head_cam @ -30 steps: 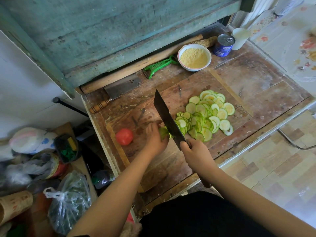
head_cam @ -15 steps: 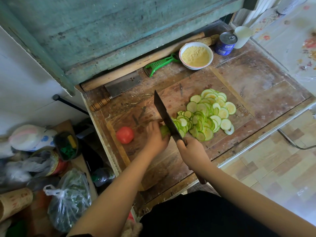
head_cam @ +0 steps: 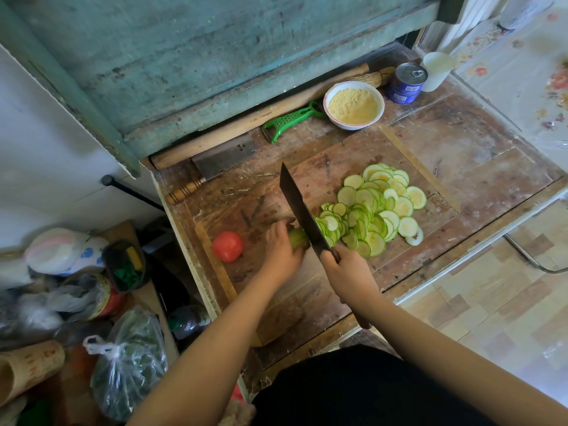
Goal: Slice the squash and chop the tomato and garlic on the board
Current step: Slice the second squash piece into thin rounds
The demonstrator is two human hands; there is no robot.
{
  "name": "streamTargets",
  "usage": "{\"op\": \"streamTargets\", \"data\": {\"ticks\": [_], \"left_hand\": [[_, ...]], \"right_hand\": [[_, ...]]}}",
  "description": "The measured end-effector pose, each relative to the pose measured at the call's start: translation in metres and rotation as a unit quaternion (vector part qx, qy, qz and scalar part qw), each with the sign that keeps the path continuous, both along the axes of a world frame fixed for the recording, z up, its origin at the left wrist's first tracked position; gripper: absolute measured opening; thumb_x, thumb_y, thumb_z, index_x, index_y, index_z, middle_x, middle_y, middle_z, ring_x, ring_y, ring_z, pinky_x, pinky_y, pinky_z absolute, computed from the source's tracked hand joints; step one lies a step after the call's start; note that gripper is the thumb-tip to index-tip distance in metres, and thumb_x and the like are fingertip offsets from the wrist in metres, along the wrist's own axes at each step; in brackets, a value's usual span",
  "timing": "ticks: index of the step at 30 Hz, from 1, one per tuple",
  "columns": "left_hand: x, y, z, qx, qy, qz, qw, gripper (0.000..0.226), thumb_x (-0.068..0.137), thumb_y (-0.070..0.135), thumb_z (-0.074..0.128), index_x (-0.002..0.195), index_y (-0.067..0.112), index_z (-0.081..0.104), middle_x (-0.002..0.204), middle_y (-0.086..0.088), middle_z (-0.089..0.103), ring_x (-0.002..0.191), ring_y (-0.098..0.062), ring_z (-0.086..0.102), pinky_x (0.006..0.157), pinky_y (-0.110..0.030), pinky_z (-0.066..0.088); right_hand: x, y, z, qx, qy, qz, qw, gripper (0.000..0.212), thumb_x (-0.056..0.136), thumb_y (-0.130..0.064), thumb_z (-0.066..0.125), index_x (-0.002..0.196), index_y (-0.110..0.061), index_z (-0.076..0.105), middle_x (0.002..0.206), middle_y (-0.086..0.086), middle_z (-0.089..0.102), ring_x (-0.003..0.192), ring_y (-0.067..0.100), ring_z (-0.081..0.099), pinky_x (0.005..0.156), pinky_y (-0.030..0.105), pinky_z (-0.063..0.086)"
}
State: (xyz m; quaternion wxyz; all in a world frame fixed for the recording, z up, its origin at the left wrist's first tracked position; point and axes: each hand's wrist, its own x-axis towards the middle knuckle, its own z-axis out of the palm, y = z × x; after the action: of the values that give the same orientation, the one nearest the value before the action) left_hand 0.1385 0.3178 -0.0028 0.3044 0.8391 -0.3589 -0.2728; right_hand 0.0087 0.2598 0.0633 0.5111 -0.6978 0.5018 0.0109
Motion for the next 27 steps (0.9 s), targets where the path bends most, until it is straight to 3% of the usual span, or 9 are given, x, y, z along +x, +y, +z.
{"op": "streamTargets", "data": {"ticks": [8,22,27], "left_hand": [[-0.004,0.006,-0.004,-0.038,-0.009,0.003,0.999,0.052,0.088,0.014,0.061,0.134,0.007,0.038,0.126,-0.011,0.042,0.120,-0.023,0.035,0.096,-0.026,0.026],[-0.007,0.007,-0.004,-0.021,-0.031,-0.016,0.999,0.058,0.088,0.016,0.061,0.138,0.011,0.032,0.132,-0.011,0.034,0.123,-0.025,0.029,0.098,-0.027,0.023],[-0.005,0.006,-0.007,-0.002,-0.044,-0.024,0.999,0.061,0.087,0.017,0.060,0.139,0.009,0.030,0.133,-0.012,0.034,0.123,-0.026,0.029,0.103,-0.034,0.024]], "right_hand": [[-0.010,0.002,0.011,-0.009,-0.014,0.011,1.000,0.029,0.089,-0.028,0.044,0.067,-0.010,0.039,0.055,0.004,0.036,0.048,0.019,0.034,0.050,0.033,0.036],[-0.020,0.005,0.003,0.020,0.019,0.012,1.000,0.027,0.088,-0.026,0.044,0.067,-0.011,0.038,0.057,0.006,0.036,0.049,0.020,0.036,0.049,0.031,0.032],[-0.028,0.014,-0.002,0.014,0.015,-0.010,1.000,0.029,0.089,-0.026,0.044,0.069,-0.005,0.046,0.059,0.010,0.042,0.048,0.021,0.039,0.047,0.034,0.037]]}}
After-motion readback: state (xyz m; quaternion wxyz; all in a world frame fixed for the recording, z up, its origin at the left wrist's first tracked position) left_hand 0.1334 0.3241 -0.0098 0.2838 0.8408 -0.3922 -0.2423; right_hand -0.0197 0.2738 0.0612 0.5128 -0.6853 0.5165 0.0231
